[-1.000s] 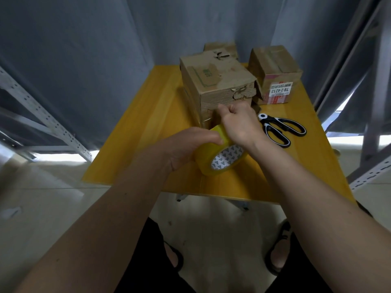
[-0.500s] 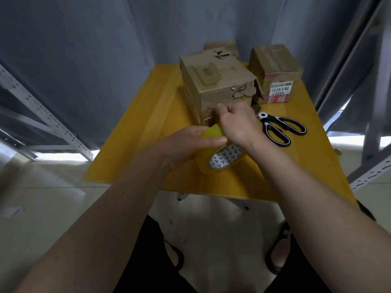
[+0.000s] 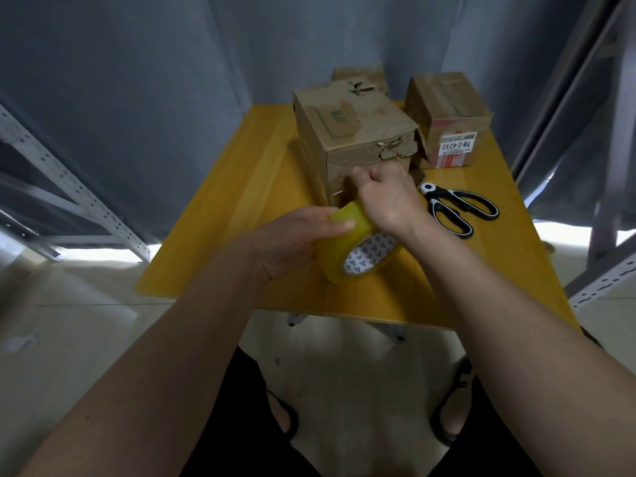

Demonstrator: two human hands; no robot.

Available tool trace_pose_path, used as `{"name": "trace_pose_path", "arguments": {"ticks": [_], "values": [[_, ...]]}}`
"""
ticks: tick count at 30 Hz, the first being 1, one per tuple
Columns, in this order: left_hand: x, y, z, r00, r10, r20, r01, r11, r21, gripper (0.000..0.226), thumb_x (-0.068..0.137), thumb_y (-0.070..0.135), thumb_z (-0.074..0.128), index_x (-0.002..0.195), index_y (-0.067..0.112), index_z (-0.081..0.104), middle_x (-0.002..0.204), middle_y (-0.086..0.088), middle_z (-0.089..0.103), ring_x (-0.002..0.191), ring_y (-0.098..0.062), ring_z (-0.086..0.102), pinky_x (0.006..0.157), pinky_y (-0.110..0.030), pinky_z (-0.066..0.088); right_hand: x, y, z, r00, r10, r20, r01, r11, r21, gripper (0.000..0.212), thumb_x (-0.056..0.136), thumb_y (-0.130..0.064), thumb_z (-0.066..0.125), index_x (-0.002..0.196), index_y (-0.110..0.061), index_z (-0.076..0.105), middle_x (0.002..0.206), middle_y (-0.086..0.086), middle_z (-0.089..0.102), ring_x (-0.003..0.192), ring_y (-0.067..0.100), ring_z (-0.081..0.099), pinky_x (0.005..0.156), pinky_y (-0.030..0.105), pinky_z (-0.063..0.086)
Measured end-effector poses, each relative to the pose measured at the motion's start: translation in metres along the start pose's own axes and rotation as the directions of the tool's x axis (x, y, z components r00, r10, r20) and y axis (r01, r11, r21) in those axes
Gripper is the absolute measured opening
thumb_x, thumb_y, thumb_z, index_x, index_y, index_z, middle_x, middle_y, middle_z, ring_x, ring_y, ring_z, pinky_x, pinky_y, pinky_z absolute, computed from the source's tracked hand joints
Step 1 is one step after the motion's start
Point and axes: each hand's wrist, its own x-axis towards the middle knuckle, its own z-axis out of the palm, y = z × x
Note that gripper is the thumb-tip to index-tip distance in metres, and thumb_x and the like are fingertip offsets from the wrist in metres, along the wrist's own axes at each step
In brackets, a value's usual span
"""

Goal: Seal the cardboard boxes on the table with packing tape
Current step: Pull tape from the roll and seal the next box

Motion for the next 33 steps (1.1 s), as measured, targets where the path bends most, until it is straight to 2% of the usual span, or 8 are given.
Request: {"name": "trace_pose_path", "arguments": {"ticks": [2,6,12,17,21,26,29,33], "values": [[0.0022,0.0003,0.0013,1.0,-0.002,-0.009,0.002,1.0,0.01,0.032,0.09,0.03,0.057,0.112,0.012,0.071,0.117,-0.014,0.069,0.112,-0.028,0.064,0.097,-0.04,0.051,-0.0001,0.0003,-0.0006,1.0,0.003,0.005,-0.003,1.0,0.0,0.052,0.098,-0.033,0.047,0.049,-0.019,0.039,0.052,-0.002,0.044,0.052,0.017,0.043,0.06,0.034,0.037],[0.0075,0.0002,0.0023,0.995,-0.006,-0.096,0.019,0.991,0.132,0.042,0.087,0.027,0.059,0.122,0.004,0.062,0.119,-0.02,0.066,0.112,-0.035,0.062,0.1,-0.049,0.046,0.0005,0.0016,-0.0027,1.0,0.025,-0.003,-0.025,1.0,-0.002,0.05,0.098,-0.032,0.047,0.051,-0.018,0.043,0.054,-0.001,0.048,0.054,0.017,0.046,0.059,0.032,0.034],[0.0011,-0.0014,-0.0001,0.997,0.02,-0.074,-0.016,0.998,0.056,0.038,0.086,0.021,0.056,0.118,0.001,0.062,0.108,-0.015,0.069,0.098,-0.025,0.067,0.088,-0.036,0.054,0.0009,0.0008,-0.0008,1.0,0.024,0.007,-0.024,1.0,-0.017,0.051,0.098,-0.034,0.047,0.05,-0.018,0.039,0.051,-0.003,0.043,0.051,0.016,0.043,0.052,0.03,0.03],[0.0053,-0.0023,0.0053,0.994,0.014,-0.106,-0.011,0.999,0.037,0.028,0.086,0.035,0.061,0.1,0.015,0.076,0.107,-0.01,0.073,0.1,-0.021,0.07,0.079,-0.03,0.057,0.0019,0.0013,-0.001,1.0,0.019,0.012,-0.019,1.0,-0.004,0.052,0.098,-0.031,0.048,0.048,-0.018,0.039,0.049,-0.003,0.042,0.05,0.016,0.042,0.053,0.031,0.03],[0.0083,-0.0019,0.0048,0.993,0.032,-0.114,-0.022,0.996,0.088,0.028,0.089,0.028,0.059,0.107,0.01,0.07,0.106,-0.014,0.072,0.097,-0.025,0.069,0.085,-0.035,0.056,0.0014,0.0034,-0.0027,0.999,0.037,0.004,-0.037,0.999,0.01,0.05,0.098,-0.032,0.048,0.05,-0.018,0.041,0.053,-0.002,0.046,0.053,0.016,0.045,0.055,0.031,0.032],[0.0018,-0.0029,0.0016,0.993,0.031,-0.11,-0.03,1.0,0.008,0.034,0.086,0.021,0.057,0.112,0.001,0.065,0.105,-0.015,0.07,0.095,-0.024,0.068,0.085,-0.035,0.055,0.0027,0.0014,0.0005,1.0,0.018,0.014,-0.018,1.0,-0.006,0.053,0.098,-0.033,0.048,0.048,-0.018,0.038,0.049,-0.004,0.04,0.05,0.017,0.041,0.055,0.031,0.031],[0.0024,-0.0013,0.0057,0.995,0.014,-0.101,-0.019,0.998,-0.055,0.04,0.087,0.028,0.06,0.12,0.006,0.063,0.119,-0.016,0.066,0.109,-0.026,0.065,0.093,-0.037,0.053,0.0041,0.0012,0.0011,0.999,0.025,0.024,-0.025,1.0,0.003,0.052,0.098,-0.033,0.048,0.049,-0.018,0.04,0.048,-0.004,0.042,0.049,0.016,0.042,0.056,0.031,0.033],[0.0046,-0.0008,0.0085,0.989,0.011,-0.15,-0.003,0.998,0.056,0.026,0.085,0.029,0.061,0.101,0.012,0.074,0.106,-0.013,0.072,0.099,-0.025,0.069,0.086,-0.037,0.056,0.0036,0.0028,-0.0002,1.0,0.018,0.015,-0.018,1.0,0.003,0.053,0.098,-0.032,0.049,0.048,-0.018,0.039,0.048,-0.004,0.042,0.048,0.015,0.042,0.055,0.031,0.031]]}}
